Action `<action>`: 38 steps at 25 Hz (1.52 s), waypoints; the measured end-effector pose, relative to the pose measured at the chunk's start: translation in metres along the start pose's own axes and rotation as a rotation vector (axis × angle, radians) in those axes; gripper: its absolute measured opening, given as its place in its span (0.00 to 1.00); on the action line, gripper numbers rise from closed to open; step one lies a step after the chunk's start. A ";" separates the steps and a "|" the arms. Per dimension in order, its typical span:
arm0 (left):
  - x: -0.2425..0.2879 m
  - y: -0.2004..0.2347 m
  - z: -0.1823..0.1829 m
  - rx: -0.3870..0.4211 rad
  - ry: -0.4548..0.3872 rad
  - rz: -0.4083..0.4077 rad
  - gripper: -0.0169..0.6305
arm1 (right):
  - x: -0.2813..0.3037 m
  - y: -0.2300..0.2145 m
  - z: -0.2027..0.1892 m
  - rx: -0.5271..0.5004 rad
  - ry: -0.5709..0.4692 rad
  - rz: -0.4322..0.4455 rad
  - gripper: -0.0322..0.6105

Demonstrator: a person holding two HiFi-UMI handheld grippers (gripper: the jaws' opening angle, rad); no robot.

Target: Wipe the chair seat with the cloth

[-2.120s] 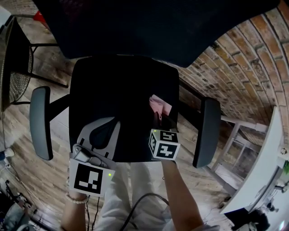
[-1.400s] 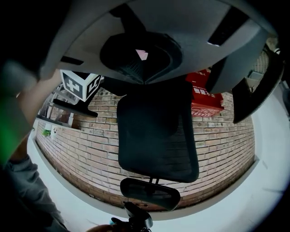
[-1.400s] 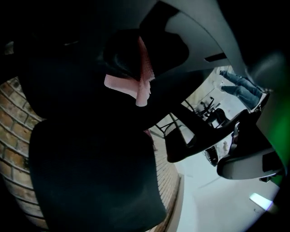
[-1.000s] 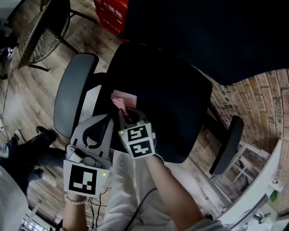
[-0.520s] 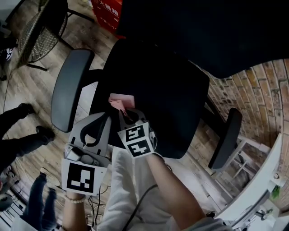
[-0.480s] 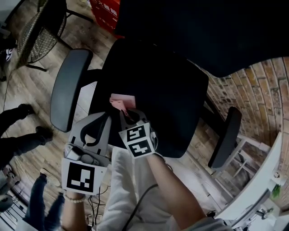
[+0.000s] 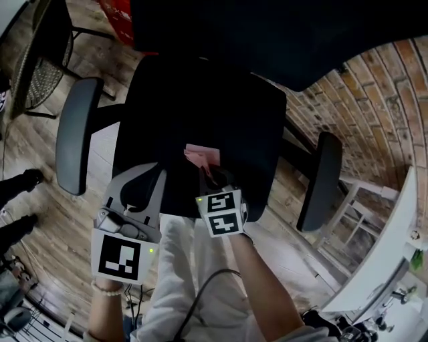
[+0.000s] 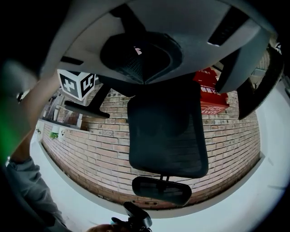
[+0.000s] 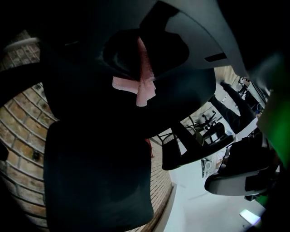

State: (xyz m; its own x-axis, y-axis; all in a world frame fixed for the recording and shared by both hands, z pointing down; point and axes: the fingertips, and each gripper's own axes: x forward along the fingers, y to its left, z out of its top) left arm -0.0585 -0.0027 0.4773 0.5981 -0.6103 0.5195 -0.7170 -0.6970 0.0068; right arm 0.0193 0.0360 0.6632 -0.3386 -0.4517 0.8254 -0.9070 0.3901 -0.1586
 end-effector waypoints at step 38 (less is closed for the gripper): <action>-0.033 0.019 -0.008 0.004 -0.011 0.031 0.05 | -0.019 0.068 -0.053 0.020 0.099 0.074 0.13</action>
State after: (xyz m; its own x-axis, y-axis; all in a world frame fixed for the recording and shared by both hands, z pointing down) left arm -0.0946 0.0076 0.4674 0.5794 -0.6356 0.5103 -0.7338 -0.6792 -0.0128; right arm -0.0222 0.1136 0.6657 -0.3795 -0.3400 0.8605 -0.8853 0.4035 -0.2311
